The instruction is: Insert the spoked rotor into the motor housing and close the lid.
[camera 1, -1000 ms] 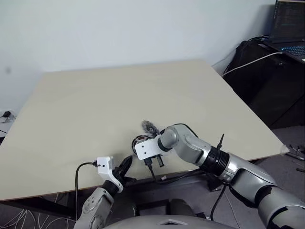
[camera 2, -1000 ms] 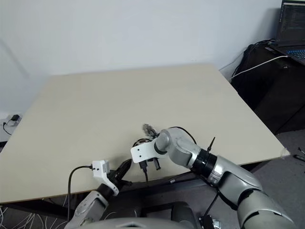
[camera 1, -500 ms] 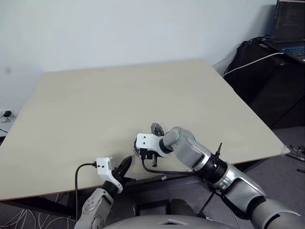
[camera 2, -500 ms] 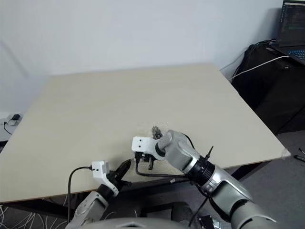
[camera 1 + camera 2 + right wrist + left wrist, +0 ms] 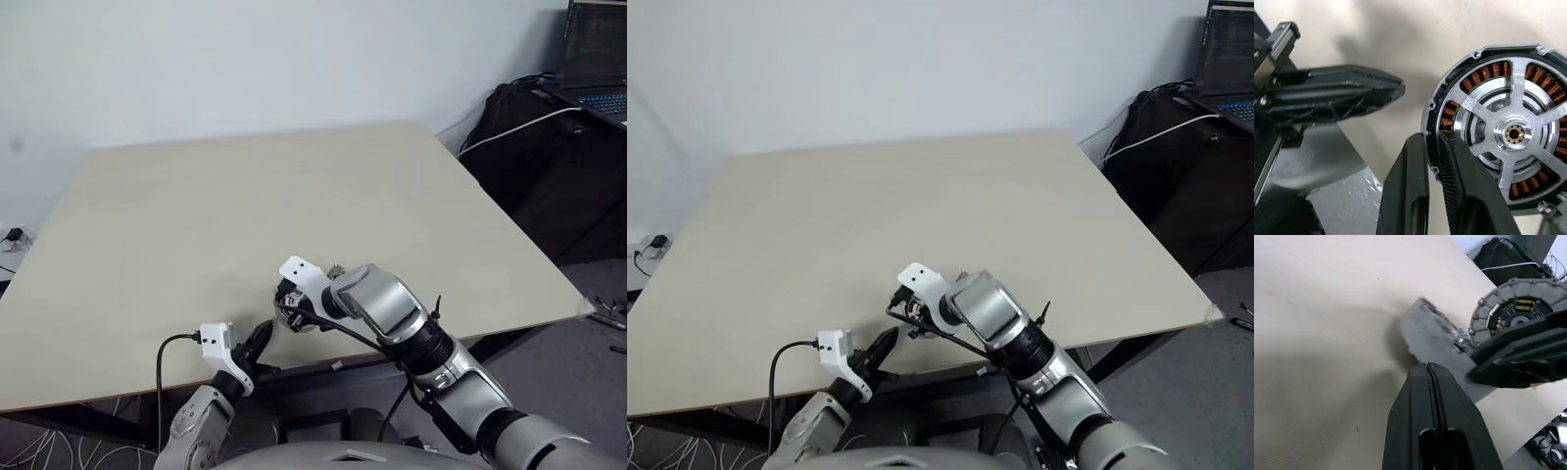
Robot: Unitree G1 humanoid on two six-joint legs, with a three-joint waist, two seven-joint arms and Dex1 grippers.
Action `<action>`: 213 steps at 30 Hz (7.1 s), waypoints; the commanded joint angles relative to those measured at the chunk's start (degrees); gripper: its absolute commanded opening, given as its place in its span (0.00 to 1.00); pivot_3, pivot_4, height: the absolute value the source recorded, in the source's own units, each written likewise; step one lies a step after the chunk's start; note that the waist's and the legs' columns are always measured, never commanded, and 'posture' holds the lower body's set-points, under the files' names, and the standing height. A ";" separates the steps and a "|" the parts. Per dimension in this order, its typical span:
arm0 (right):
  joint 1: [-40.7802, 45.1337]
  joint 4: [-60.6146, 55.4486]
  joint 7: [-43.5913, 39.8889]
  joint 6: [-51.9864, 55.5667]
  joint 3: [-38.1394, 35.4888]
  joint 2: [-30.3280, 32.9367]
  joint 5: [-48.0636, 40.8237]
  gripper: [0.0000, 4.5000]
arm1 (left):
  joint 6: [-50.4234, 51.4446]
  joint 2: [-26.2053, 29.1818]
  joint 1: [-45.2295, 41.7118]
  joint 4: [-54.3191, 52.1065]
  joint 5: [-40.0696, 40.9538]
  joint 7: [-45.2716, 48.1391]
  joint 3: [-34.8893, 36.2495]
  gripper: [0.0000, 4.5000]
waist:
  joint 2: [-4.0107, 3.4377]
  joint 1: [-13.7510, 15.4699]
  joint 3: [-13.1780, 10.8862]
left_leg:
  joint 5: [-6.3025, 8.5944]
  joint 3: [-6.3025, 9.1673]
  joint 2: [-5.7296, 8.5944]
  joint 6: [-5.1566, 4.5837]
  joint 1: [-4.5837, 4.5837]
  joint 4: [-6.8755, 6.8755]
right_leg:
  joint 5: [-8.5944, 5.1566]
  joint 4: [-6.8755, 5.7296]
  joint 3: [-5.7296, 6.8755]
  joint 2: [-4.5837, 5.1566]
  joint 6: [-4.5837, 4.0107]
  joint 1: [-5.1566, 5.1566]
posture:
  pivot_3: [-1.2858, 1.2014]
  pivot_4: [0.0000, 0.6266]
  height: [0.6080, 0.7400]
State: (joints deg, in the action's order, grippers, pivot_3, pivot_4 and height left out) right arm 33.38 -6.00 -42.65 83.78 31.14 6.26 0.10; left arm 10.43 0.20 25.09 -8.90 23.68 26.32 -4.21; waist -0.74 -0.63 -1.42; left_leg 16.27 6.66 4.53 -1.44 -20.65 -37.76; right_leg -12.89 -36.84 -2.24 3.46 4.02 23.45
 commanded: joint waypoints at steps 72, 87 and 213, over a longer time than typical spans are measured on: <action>-26.36 -15.68 6.89 -49.82 -12.19 15.40 -7.49 0.00 | 4.68 6.09 -0.90 -4.67 1.90 1.68 -0.65 0.00 | 0.75 0.89 -1.01 | 0.25 -0.07 -0.12 0.14 0.60 -0.06 | -0.43 0.23 -0.05 0.05 0.13 -0.82 | 0.52 0.00 1.00; -23.23 0.04 7.38 -54.20 -6.79 8.01 -5.20 0.00 | 4.71 6.70 -0.67 -5.87 2.08 0.60 -0.11 0.00 | 0.70 0.85 -1.01 | 0.24 -0.09 -0.10 0.13 0.62 -0.05 | -0.42 0.21 -0.05 -0.03 0.12 -0.83 | 0.52 0.00 1.00; -20.85 3.89 12.66 -46.15 -2.97 6.86 1.66 0.71 | 4.08 5.06 -0.04 -5.21 2.25 0.35 0.11 0.00 | 0.31 0.80 -0.78 | 0.26 -0.09 -0.08 0.16 0.77 0.01 | -0.46 0.17 -0.06 0.00 0.10 -0.93 | 0.52 0.00 1.00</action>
State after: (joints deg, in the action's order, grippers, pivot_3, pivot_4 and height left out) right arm 12.71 -3.81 -31.01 35.58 28.12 12.93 0.42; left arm 15.72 5.62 25.58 -12.42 25.39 26.29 -4.09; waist -0.43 0.17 -2.20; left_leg 16.54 6.57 4.45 -1.27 -19.87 -37.76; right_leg -13.36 -36.67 -2.30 3.46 4.11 22.51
